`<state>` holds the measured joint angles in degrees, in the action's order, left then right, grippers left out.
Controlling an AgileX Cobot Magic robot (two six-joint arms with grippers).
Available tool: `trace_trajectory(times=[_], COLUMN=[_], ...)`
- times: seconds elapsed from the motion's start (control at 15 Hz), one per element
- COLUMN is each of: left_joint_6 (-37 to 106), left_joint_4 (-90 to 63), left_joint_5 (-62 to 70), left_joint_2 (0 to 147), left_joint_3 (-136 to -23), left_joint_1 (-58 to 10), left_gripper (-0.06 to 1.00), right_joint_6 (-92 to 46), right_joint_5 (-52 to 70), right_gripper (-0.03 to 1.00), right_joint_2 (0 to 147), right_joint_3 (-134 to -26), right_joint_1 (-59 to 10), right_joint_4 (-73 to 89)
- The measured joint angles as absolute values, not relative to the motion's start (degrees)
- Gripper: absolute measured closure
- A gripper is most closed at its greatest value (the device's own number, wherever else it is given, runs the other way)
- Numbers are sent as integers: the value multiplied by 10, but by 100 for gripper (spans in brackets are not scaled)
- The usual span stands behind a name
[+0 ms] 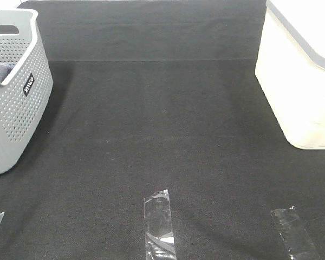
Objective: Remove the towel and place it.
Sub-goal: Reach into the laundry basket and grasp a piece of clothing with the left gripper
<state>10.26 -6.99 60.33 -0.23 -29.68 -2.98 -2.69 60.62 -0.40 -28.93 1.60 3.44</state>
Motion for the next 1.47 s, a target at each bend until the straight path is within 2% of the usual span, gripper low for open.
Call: trace_trajectory(times=[1.47], left_joint_6=[103], left_joint_4=[-70], left_joint_5=[603], left_joint_2=[-2], left_joint_3=[-297], left_joint_1=[-30], left_gripper=[32], right_joint_6=[-27], right_joint_5=[606], right_gripper=[46], right_joint_2=[-4], right_joint_3=[-289], right_joint_1=[16], right_joint_4=[34])
